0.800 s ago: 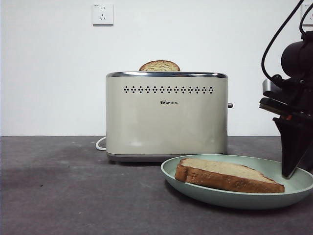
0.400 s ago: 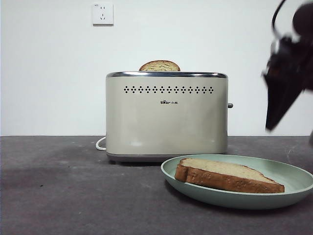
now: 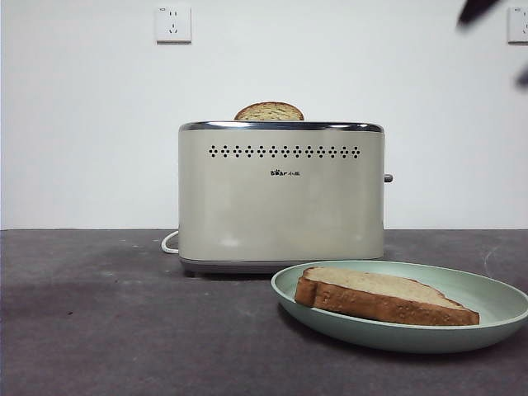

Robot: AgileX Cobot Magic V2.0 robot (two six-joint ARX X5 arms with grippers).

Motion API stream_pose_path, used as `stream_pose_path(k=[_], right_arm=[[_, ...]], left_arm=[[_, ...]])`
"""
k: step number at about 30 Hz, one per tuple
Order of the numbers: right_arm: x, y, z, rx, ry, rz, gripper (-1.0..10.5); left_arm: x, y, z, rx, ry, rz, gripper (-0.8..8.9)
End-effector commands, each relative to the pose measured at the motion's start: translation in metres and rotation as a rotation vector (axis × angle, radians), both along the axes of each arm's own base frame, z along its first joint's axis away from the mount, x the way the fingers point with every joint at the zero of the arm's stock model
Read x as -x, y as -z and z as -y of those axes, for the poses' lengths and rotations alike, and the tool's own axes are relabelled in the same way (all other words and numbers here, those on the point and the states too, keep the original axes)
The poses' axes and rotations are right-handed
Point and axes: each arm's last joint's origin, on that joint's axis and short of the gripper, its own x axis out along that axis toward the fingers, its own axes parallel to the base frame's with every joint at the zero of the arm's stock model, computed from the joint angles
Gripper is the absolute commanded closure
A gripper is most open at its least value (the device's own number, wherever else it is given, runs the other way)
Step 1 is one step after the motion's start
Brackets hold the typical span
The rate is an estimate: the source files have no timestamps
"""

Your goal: Take the bread from the toaster,put the bread on the plate,put the plate on the table

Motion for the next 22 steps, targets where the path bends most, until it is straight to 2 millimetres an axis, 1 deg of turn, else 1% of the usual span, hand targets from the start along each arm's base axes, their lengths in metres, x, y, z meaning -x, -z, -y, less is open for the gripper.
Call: stream_pose_path(k=[1,3,5,8,12,22], right_arm=[[0.023,-0.008,0.001,-0.041,-0.06,0.047,6.7],[0.037,-0.011,0.003,-0.05,-0.079,0.066,7.2],[0.048,-0.012,0.005,-0.051,-0.094,0.071,8.0],[0.061,-0.013,0.007,-0.049,-0.118,0.075,9.6],[0.068,-0.012,0.008,-0.045,-0.14,0.072,9.6],[0.068,-0.013,0.007,-0.043,-0.14,0.073,9.5]], left_arm=[[0.001,0.0,0.0,0.002,0.001,0.005,8.22],[0.001,0.0,0.0,0.002,0.002,0.005,8.22],[0.001,0.0,0.0,0.002,0.003,0.004,8.22],[0.001,0.0,0.0,0.003,0.004,0.004,8.22],[0.001,0.0,0.0,0.003,0.004,0.003,8.22],[0.002,0.002,-0.001,-0.012,0.0,-0.021,8.21]])
